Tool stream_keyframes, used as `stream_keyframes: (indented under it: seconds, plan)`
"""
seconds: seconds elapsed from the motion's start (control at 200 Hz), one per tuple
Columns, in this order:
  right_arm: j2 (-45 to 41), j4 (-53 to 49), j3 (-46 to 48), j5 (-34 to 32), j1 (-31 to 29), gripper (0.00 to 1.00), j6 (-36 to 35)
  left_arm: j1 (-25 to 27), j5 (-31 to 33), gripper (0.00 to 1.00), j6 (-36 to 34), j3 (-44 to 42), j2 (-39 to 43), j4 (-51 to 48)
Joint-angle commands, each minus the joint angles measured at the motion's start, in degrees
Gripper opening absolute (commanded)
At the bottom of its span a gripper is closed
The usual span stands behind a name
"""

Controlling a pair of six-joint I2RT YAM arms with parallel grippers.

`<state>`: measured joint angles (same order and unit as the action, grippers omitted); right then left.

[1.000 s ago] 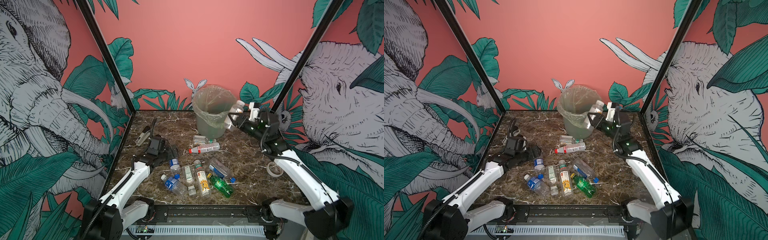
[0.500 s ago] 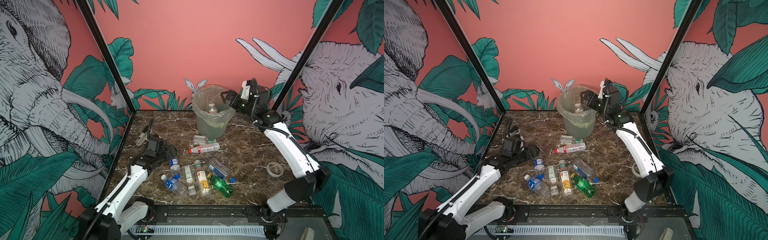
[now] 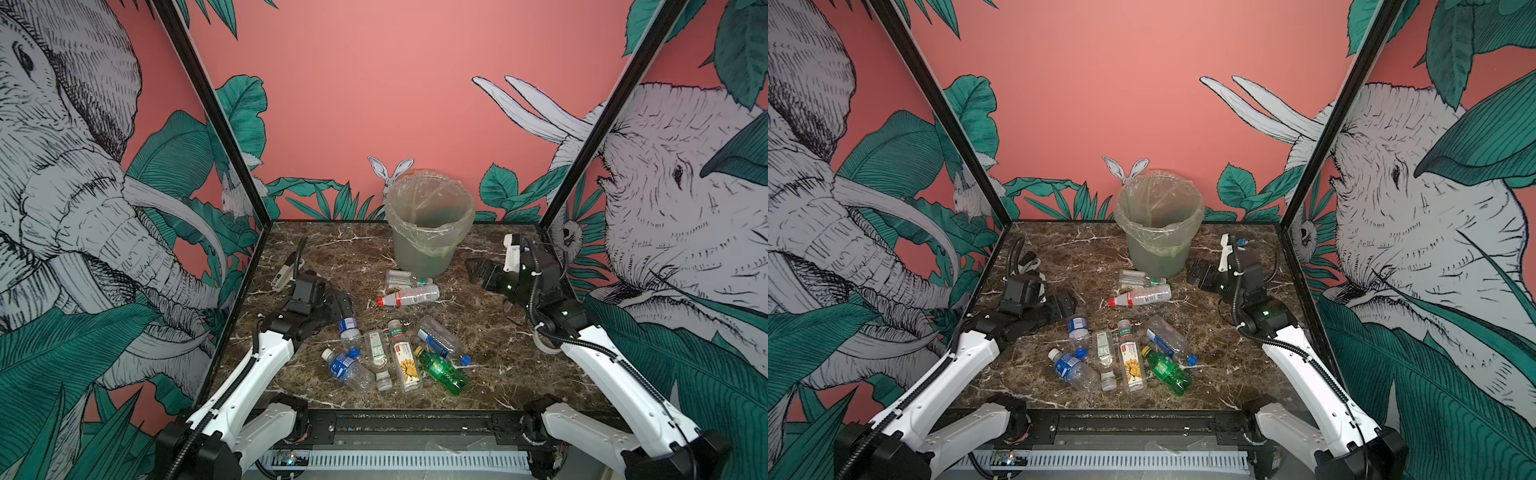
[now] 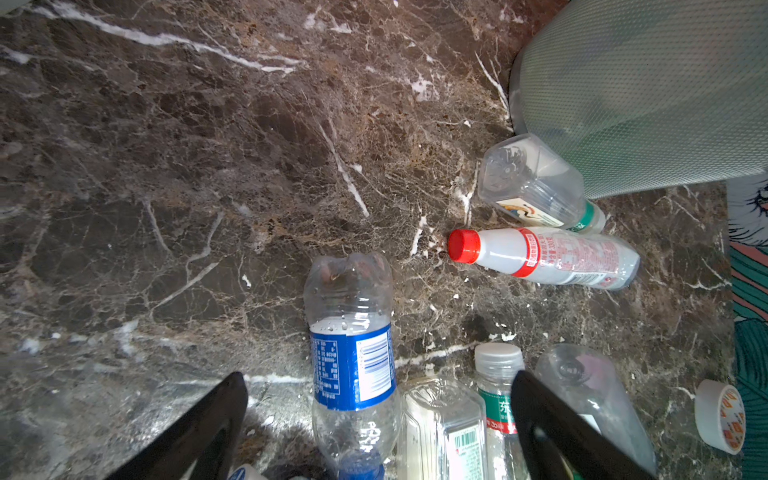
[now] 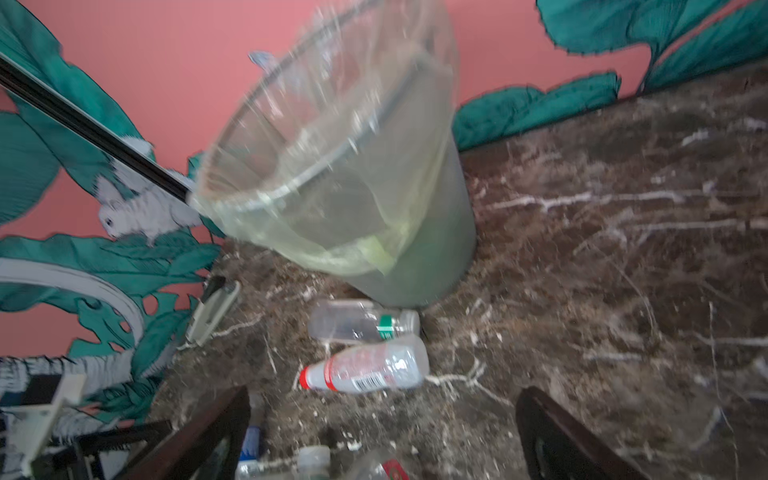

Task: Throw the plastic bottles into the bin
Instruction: 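Withdraw the right gripper from the bin while the left lowers to the blue-label bottle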

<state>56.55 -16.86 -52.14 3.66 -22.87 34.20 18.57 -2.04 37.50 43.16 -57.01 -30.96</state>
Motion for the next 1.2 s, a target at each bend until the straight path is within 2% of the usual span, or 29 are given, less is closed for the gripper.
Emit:
stream_keyframes:
  seconds: [0.0,0.245,0.535,0.72,1.195]
  plan:
    - [-4.41,2.03,3.72,0.16,-0.06,0.99,0.43,-0.24,0.54,0.99,0.34,1.67,1.27,-3.35]
    - [-8.80,1.76,10.18,-0.71,-0.04,0.99,1.96,-0.28,-2.09,1.00,1.67,0.71,0.34,-4.28]
    - [-9.29,-1.04,13.44,-0.17,-0.05,0.99,3.78,-0.20,-4.13,1.00,3.48,-1.22,0.20,-4.20]
    - [-9.90,1.57,17.00,0.98,-0.01,0.99,6.55,-0.20,-4.60,0.99,3.57,-2.10,-0.64,-4.81]
    - [-7.68,3.33,18.71,1.35,-0.02,0.99,6.74,-0.19,-7.39,0.99,1.90,-3.29,-4.16,-3.57]
